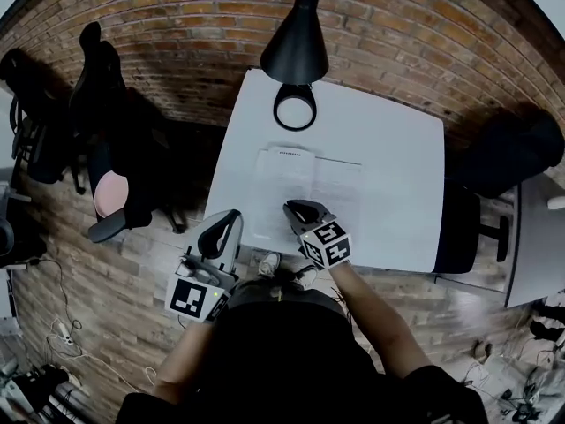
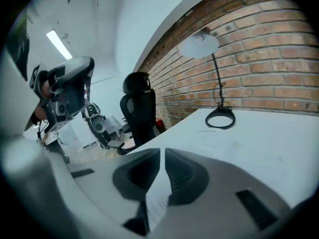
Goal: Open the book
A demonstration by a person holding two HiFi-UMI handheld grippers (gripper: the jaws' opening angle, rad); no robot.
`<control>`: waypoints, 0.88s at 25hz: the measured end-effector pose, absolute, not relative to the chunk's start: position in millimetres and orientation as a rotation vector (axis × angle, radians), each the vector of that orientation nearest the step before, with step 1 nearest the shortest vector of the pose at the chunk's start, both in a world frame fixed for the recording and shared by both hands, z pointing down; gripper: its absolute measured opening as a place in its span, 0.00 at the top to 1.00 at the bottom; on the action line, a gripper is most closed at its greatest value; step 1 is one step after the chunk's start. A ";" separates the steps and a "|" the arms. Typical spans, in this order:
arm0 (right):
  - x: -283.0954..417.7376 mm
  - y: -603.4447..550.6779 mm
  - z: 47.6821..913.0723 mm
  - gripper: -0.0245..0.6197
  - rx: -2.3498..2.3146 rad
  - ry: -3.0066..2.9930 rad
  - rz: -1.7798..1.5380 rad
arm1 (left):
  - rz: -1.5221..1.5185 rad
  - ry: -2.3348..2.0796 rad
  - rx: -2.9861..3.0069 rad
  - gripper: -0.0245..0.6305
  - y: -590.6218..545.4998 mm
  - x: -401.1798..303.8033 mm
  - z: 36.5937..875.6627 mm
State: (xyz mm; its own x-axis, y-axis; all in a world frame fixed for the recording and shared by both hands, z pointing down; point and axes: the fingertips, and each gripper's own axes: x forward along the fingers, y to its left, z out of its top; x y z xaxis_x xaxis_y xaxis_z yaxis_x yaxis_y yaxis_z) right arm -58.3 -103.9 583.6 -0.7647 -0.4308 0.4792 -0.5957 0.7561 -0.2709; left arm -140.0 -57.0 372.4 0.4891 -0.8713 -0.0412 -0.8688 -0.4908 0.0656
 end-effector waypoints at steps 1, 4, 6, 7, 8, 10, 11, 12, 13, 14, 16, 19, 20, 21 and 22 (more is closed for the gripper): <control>-44.3 -107.1 581.5 0.90 0.839 -2.559 0.606 | -0.109 -1.551 2.689 0.92 -58.7 -135.5 371.9; 3.0 -115.6 579.1 0.92 1.012 -2.526 0.684 | -0.110 -1.505 2.718 0.92 -63.6 -121.0 370.6; 37.0 -117.8 580.6 0.92 1.125 -2.488 0.728 | -0.057 -1.470 2.699 0.92 -64.8 -111.7 377.5; 54.0 -118.0 581.4 0.93 1.183 -2.468 0.750 | -0.036 -1.455 2.694 0.92 -65.6 -107.5 380.2; 70.7 -117.8 581.7 0.93 1.239 -2.448 0.772 | -0.031 -1.444 2.706 0.92 -67.1 -103.6 380.7; 102.2 -116.6 580.4 0.93 1.344 -2.412 0.805 | -0.043 -1.428 2.751 0.92 -70.7 -96.3 378.1; 117.2 -115.5 578.6 0.93 1.393 -2.395 0.814 | -0.049 -1.417 2.768 0.92 -72.1 -92.2 376.5; 131.8 -114.2 575.9 0.93 1.441 -2.379 0.820 | -0.056 -1.405 2.781 0.92 -73.3 -87.8 374.8; 145.9 -112.9 572.5 0.93 1.489 -2.362 0.822 | -0.062 -1.391 2.793 0.92 -74.6 -83.3 373.1; 159.5 -111.8 568.4 0.94 1.538 -2.346 0.822 | -0.064 -1.376 2.802 0.92 -75.9 -79.0 371.8; 184.5 -109.9 557.6 0.94 1.633 -2.317 0.815 | -0.067 -1.347 2.821 0.92 -78.7 -71.2 369.3; 215.4 -107.5 531.1 0.94 1.760 -2.301 0.777 | -0.074 -1.312 2.850 0.92 -83.0 -61.2 364.8; 223.9 -106.7 519.8 0.94 1.799 -2.303 0.757 | -0.077 -1.301 2.859 0.92 -84.3 -58.3 363.1; 231.5 -105.8 507.9 0.94 1.833 -2.307 0.733 | -0.080 -1.293 2.867 0.92 -85.4 -55.8 361.6; 238.0 -104.8 495.7 0.94 1.863 -2.315 0.706 | -0.083 -1.286 2.873 0.92 -86.2 -53.7 360.1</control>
State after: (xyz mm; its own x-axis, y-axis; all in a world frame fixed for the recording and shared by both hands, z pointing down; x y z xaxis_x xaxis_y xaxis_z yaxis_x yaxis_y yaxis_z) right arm 238.0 -104.8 495.7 -0.2535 -0.9026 0.3480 -0.9431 0.1506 -0.2964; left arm -53.7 -86.2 360.1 0.6652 -0.7449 -0.0509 -0.7453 -0.6665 0.0147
